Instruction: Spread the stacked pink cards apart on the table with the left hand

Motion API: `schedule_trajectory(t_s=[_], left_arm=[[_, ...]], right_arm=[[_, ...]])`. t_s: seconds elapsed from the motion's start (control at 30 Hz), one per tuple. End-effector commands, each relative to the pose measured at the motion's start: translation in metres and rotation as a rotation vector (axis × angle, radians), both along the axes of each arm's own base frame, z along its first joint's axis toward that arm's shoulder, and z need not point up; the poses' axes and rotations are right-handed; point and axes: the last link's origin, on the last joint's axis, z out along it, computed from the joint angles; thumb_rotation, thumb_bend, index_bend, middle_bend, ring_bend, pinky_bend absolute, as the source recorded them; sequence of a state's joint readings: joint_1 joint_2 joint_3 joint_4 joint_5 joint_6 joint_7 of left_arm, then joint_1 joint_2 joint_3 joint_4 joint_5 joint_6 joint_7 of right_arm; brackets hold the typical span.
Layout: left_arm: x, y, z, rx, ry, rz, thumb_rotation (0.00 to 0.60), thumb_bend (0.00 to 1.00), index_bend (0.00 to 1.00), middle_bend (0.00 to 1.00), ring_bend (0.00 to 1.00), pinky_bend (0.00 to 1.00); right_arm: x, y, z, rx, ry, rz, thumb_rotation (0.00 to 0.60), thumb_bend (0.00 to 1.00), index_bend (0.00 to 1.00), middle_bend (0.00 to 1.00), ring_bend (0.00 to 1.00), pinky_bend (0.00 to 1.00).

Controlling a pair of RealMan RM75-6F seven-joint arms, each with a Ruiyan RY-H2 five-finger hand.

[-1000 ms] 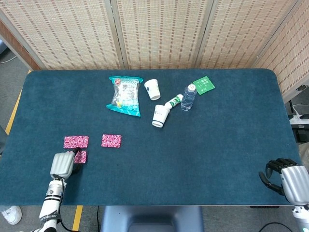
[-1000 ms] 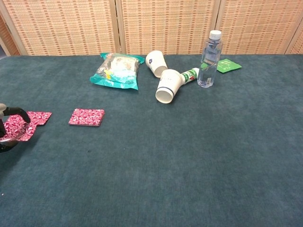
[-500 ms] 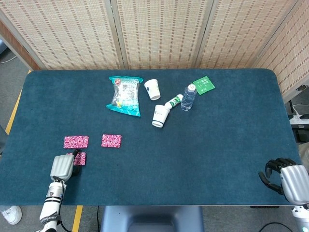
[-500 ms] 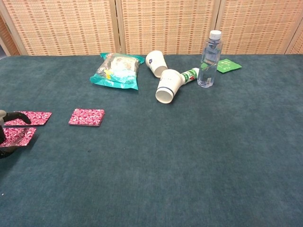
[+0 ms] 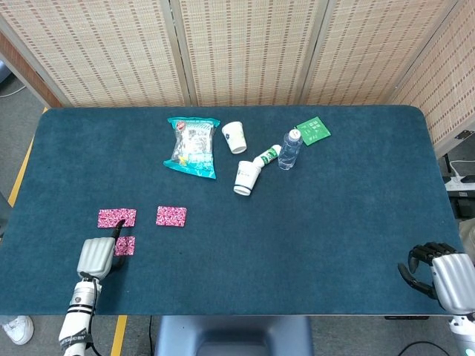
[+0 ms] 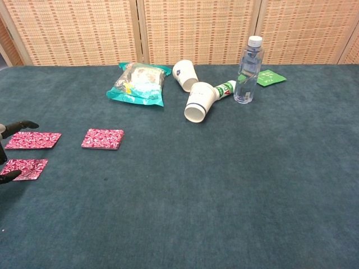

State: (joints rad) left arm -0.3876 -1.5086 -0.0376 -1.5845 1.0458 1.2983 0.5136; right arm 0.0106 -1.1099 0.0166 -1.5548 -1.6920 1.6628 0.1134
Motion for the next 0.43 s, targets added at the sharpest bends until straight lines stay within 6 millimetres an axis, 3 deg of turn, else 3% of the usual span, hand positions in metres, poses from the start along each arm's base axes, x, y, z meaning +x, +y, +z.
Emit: schedule_trajectory(t_s=[0.03, 0.17, 0.3, 0.33, 0.43], left_arm=[[0.0099, -0.0013, 0.0098, 0.074, -0.053, -0.094, 0.6, 0.35, 0.18, 0.96, 1.0, 1.0], [0.0111, -0.0014, 0.0144, 0.109, -0.074, -0.151, 0.6, 0.35, 0.24, 0.86, 0.95, 0.98], [0.0079, -0.0033, 0.0185, 0.108, -0.086, -0.174, 0.6, 0.35, 0.22, 0.6, 0.66, 0.63], [0.0075, -0.0033, 0.0187, 0.105, -0.093, -0.174, 0.6, 0.35, 0.21, 0.56, 0.59, 0.59], [0.0059, -0.0033, 0.0175, 0.091, -0.089, -0.172, 0.6, 0.35, 0.21, 0.51, 0.54, 0.57]], right_arm=[[0.0001, -0.0005, 0.0, -0.003, 0.0, 0.001, 0.6, 0.24, 0.75, 0.68, 0.56, 0.58], [-0.0001, -0.0011, -0.0001, -0.004, 0.0, -0.001, 0.6, 0.24, 0.75, 0.68, 0.56, 0.58], [-0.0003, -0.0015, -0.0003, -0.004, 0.003, -0.002, 0.6, 0.24, 0.75, 0.68, 0.56, 0.58], [-0.0004, -0.0016, -0.0006, -0.003, 0.003, -0.003, 0.6, 0.24, 0.75, 0.68, 0.56, 0.58], [-0.0003, -0.0014, -0.001, -0.002, 0.006, -0.004, 0.6, 0.25, 0.75, 0.68, 0.56, 0.58]])
